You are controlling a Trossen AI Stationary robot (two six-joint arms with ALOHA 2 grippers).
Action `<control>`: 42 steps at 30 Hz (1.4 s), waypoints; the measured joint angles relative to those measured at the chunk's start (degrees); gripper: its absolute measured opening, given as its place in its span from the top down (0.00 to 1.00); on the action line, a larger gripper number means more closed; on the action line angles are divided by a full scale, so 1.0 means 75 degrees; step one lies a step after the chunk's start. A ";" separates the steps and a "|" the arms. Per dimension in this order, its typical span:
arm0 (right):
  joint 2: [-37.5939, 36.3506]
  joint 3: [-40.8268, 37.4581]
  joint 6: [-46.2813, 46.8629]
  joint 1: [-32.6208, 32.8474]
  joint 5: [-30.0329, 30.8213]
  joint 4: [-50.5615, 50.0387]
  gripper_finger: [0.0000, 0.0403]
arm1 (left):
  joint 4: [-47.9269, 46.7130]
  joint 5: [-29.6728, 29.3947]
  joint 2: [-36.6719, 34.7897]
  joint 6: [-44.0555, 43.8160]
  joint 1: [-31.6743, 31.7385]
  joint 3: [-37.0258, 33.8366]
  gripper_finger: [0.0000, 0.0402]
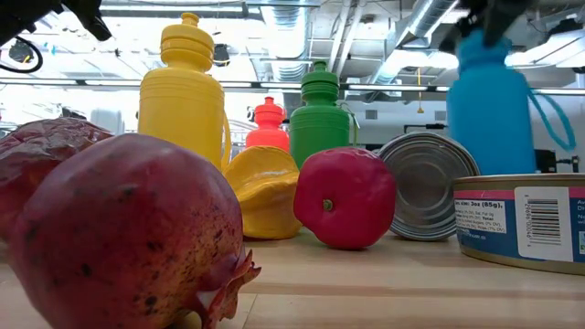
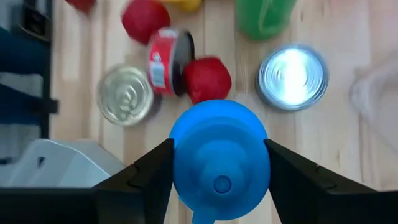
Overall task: Pick & Place Food Item
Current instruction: Put the blue water bottle into the left transparent bin
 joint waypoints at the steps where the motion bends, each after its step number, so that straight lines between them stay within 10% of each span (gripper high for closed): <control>1: 0.0007 0.0173 -0.0037 -0.0015 0.0000 -0.0012 0.48 | 0.0003 0.0000 0.0002 0.0000 0.0000 0.0000 0.48; 20: 0.0503 0.4834 -0.1210 -0.2033 0.1585 -0.1251 0.47 | 0.0009 -0.0204 0.0002 0.0000 0.0000 -0.0001 0.48; 42: 0.6377 0.9140 -0.3244 -0.4563 0.0186 0.1166 0.47 | 0.0265 -0.0270 -0.0001 0.0000 0.0000 0.0000 0.48</control>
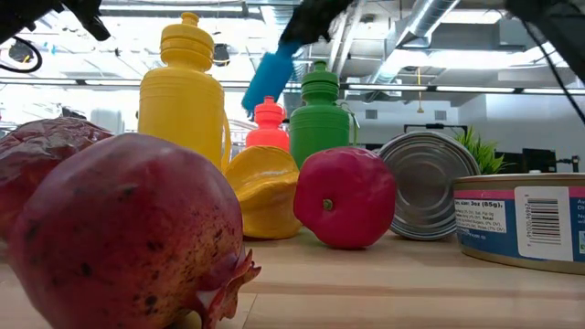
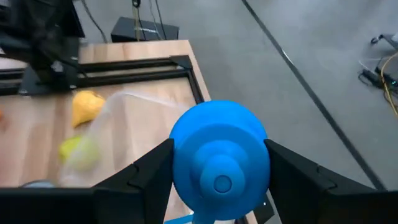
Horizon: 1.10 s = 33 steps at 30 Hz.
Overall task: Pick & Place Food Item
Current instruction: Put the blue water bottle into the left transparent bin
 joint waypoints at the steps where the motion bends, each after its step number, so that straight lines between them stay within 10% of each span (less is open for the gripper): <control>1: 0.0143 -0.0018 0.0104 -0.0033 -0.0003 -0.0048 0.47 | 0.0000 0.0005 0.0003 0.0000 0.0000 -0.0001 0.48; 33: 0.1517 -0.0004 0.0072 -0.0122 0.0021 -0.0435 0.44 | 0.0023 -0.0595 0.0000 0.0000 0.0000 0.0000 0.48</control>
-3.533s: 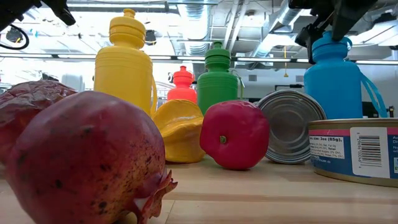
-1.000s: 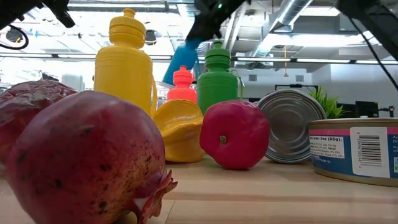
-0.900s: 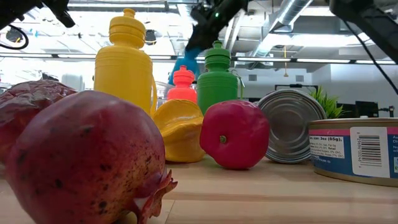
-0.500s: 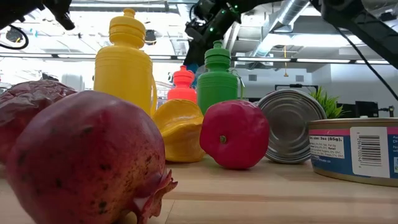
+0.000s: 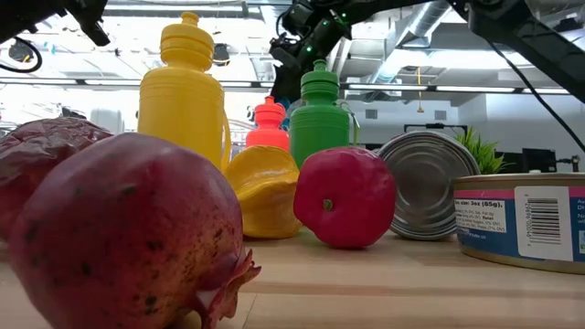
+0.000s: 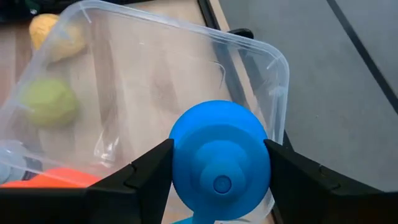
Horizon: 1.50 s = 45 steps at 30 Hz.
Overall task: Pick & Place Food Item
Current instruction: Put the blue water bottle into the left transparent bin
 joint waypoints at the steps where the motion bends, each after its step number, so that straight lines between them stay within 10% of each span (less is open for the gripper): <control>1: 0.0000 0.0000 0.0003 0.0000 -0.0001 0.0045 0.44 | 0.0000 0.0000 0.0000 0.0000 0.0000 0.0000 0.48; 45: 0.0373 0.0000 -0.0056 -0.0119 0.0004 0.0051 0.39 | 0.0000 -0.0420 0.0000 0.0001 0.0000 0.0000 0.48</control>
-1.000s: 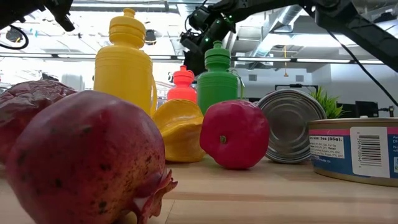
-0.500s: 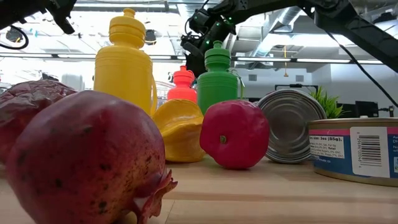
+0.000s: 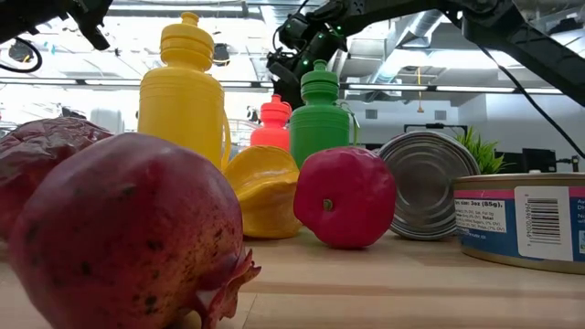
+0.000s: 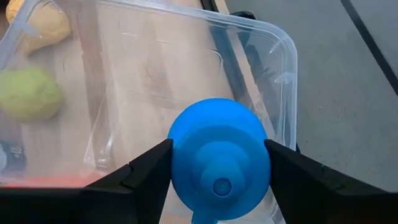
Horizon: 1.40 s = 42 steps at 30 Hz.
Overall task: Pick & Place Food Item
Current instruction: Put the blue water bottle into the left transparent bin
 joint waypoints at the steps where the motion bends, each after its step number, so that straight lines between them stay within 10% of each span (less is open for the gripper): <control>1: 0.0000 0.0000 0.0000 -0.0002 0.0007 0.0002 0.38 | 0.0000 0.0000 0.0000 0.0001 0.0000 0.0000 0.48; 18: -0.0083 -0.0002 -0.0061 -0.0037 0.0036 0.0040 0.35 | 0.0370 -0.0168 0.0000 0.0000 0.0000 -0.0001 0.48; 30: -0.1922 0.0143 0.0431 -0.0104 -0.0629 -0.0300 0.35 | 0.2028 -0.2094 0.0045 0.0511 0.0002 0.0039 0.48; 34: -0.3195 0.0152 0.0757 -0.0079 -0.1835 -0.0659 0.35 | 0.1327 -0.2359 0.0690 0.0386 0.0003 0.0877 0.48; 42: -0.5279 0.0150 0.0965 0.0196 -0.1690 -0.1674 0.36 | -0.2576 -0.4751 0.4154 0.1346 0.0366 0.4725 0.48</control>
